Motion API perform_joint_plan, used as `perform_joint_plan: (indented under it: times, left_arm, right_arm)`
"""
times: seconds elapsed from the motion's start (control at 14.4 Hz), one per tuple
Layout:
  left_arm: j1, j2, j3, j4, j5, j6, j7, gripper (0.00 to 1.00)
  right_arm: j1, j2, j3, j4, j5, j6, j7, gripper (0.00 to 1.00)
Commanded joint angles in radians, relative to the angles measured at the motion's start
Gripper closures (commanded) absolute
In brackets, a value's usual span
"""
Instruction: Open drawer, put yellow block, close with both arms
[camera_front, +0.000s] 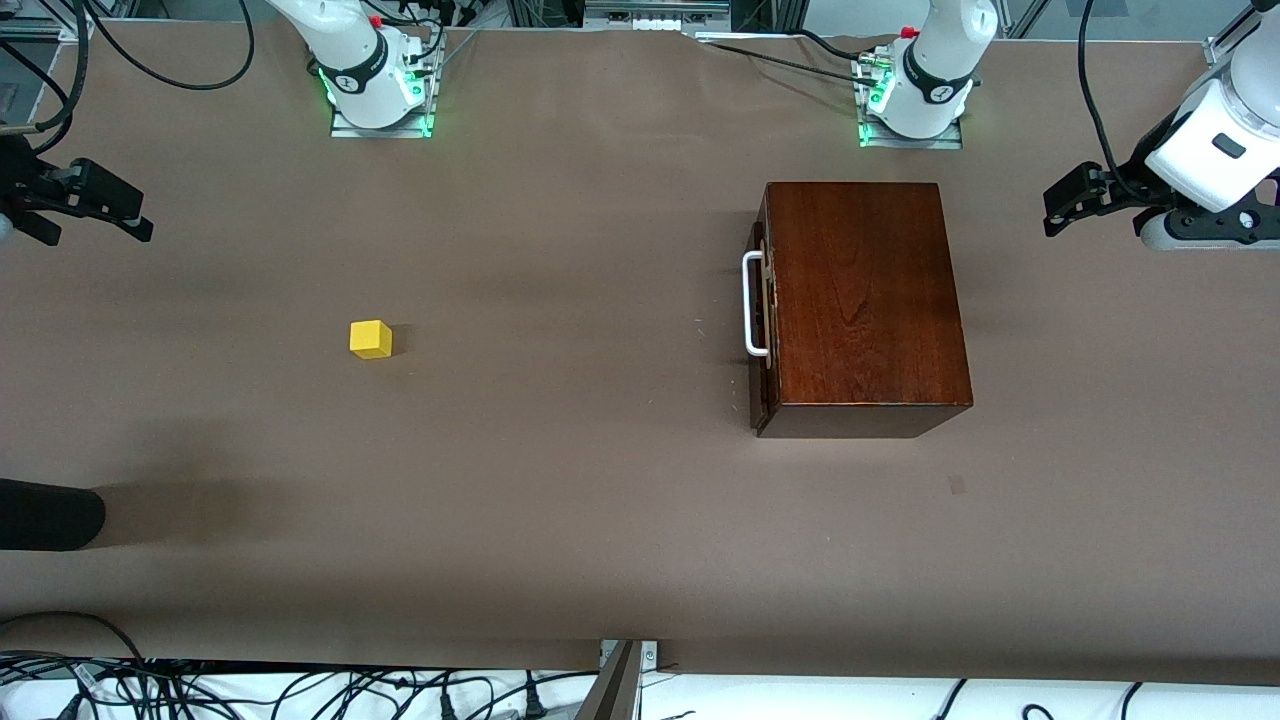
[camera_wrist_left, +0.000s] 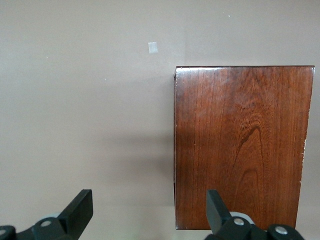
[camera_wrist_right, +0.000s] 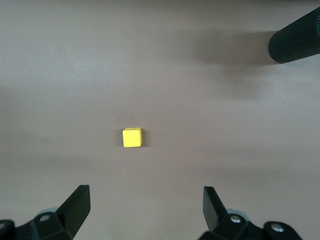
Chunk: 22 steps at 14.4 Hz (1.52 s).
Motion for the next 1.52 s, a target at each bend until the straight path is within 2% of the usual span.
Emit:
perform_joint_plan:
  times: [0.0, 1.04, 1.25, 1.46]
  left_arm:
    - [0.005, -0.017, 0.000, -0.015, -0.024, 0.012, 0.017, 0.00]
    - [-0.010, -0.014, -0.015, -0.017, -0.022, 0.008, -0.013, 0.00]
    - [-0.008, -0.011, -0.043, -0.019, -0.022, 0.005, -0.028, 0.00]
    - [-0.012, 0.002, -0.115, -0.020, -0.022, 0.006, -0.165, 0.00]
  right_arm:
    - [-0.003, 0.001, 0.003, 0.015, 0.006, -0.004, -0.003, 0.00]
    - [-0.002, 0.004, 0.004, 0.012, 0.005, -0.003, -0.003, 0.00]
    - [-0.002, 0.004, 0.004, 0.012, 0.006, -0.004, -0.003, 0.00]
    - [-0.002, 0.004, 0.004, 0.013, 0.005, -0.004, -0.003, 0.00]
